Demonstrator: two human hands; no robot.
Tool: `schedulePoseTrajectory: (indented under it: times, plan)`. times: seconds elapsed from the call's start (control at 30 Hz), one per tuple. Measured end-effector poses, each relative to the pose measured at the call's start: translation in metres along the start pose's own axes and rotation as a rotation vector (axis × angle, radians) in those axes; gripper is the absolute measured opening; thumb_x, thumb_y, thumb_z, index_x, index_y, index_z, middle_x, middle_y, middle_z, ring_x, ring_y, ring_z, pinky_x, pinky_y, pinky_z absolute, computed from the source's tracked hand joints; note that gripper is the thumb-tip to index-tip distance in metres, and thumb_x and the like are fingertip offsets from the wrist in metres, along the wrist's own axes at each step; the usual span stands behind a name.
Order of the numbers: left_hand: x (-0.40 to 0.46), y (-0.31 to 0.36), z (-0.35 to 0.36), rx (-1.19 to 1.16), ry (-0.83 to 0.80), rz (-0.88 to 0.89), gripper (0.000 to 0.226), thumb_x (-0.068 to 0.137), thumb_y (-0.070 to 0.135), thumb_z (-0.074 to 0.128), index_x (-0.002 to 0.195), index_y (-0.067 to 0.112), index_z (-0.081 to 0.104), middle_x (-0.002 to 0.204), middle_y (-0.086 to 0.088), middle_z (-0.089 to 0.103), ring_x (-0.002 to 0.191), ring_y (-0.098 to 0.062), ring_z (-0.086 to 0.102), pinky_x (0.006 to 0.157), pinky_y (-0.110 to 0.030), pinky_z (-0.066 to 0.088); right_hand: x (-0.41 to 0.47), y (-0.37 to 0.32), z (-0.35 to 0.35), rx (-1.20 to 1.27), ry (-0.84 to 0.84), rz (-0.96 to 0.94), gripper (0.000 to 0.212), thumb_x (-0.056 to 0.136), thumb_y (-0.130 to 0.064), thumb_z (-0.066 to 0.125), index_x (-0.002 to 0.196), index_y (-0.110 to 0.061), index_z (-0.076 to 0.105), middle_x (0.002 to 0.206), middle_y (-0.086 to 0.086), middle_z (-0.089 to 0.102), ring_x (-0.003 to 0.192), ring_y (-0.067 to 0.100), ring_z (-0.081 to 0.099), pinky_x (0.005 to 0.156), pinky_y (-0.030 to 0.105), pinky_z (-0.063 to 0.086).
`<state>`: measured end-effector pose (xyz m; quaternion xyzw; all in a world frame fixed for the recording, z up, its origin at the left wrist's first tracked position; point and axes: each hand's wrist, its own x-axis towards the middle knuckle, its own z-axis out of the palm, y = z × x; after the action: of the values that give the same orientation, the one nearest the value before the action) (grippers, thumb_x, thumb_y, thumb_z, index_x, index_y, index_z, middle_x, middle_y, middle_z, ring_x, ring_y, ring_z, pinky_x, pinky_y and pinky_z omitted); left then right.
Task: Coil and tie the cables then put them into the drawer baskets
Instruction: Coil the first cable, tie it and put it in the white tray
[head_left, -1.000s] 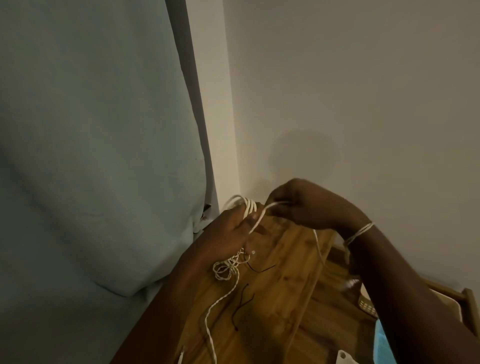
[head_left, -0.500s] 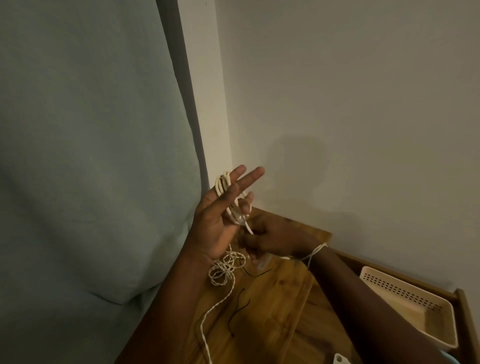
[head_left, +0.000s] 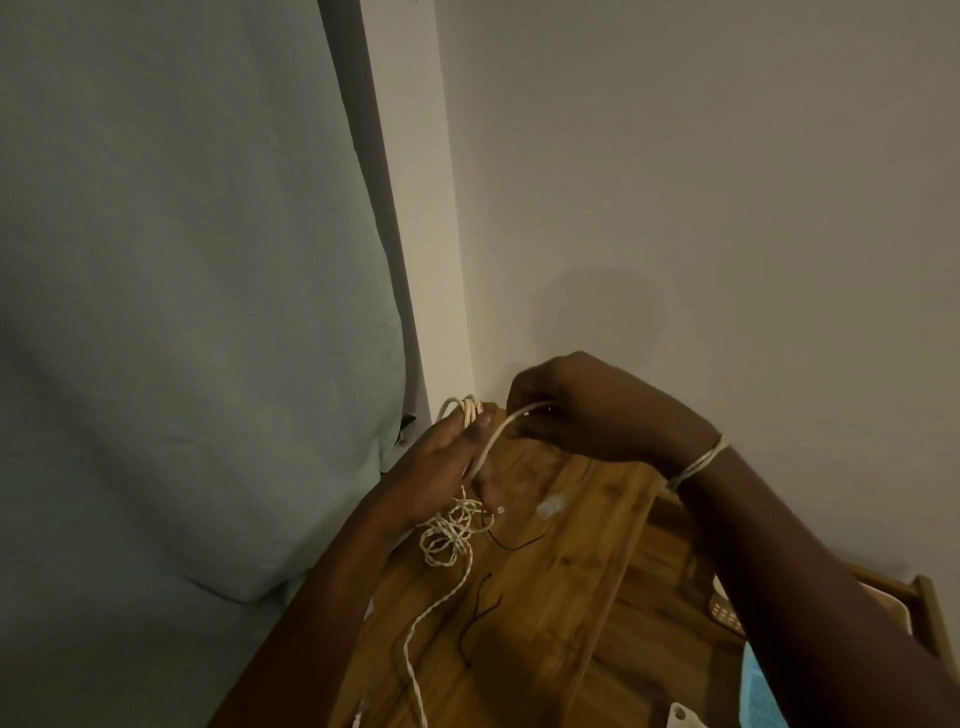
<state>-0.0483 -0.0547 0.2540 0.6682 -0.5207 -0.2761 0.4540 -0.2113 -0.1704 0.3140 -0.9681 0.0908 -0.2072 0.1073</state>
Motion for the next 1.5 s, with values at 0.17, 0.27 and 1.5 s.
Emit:
schedulePoseTrajectory:
  times: [0.17,0.27,1.5]
  plan:
    - [-0.004,0.0,0.006,-0.491,-0.402,0.126,0.05,0.099,0.032,0.044,0.132,-0.006,0.048,0.045,-0.003,0.048,0.035,-0.014,0.045,0.095,-0.053,0.049,0.014,0.02,-0.009,0.218,0.13,-0.034,0.016,0.087,-0.022,0.076,0.102,-0.017,0.073,0.1,-0.004,0.065,0.083,0.012,0.065,0.072,0.023,0.056]
    - [-0.007,0.008,0.006,-0.8,-0.606,0.224,0.048,0.102,0.023,0.043,0.133,-0.013,0.044,0.038,0.0,0.042,0.031,-0.009,0.042,0.112,-0.056,0.031,0.016,0.026,0.004,0.451,0.195,-0.002,0.015,0.091,-0.015,0.07,0.106,-0.012,0.071,0.104,0.003,0.069,0.085,0.017,0.068,0.077,0.028,0.058]
    - [0.0,0.007,-0.001,-0.272,0.359,0.219,0.053,0.091,0.066,0.04,0.112,0.022,0.06,0.1,-0.004,0.075,0.097,-0.025,0.07,0.088,-0.044,0.057,-0.008,-0.02,0.094,0.914,0.386,0.214,0.008,0.089,-0.006,0.071,0.092,-0.005,0.078,0.092,0.007,0.078,0.075,0.022,0.076,0.067,0.036,0.063]
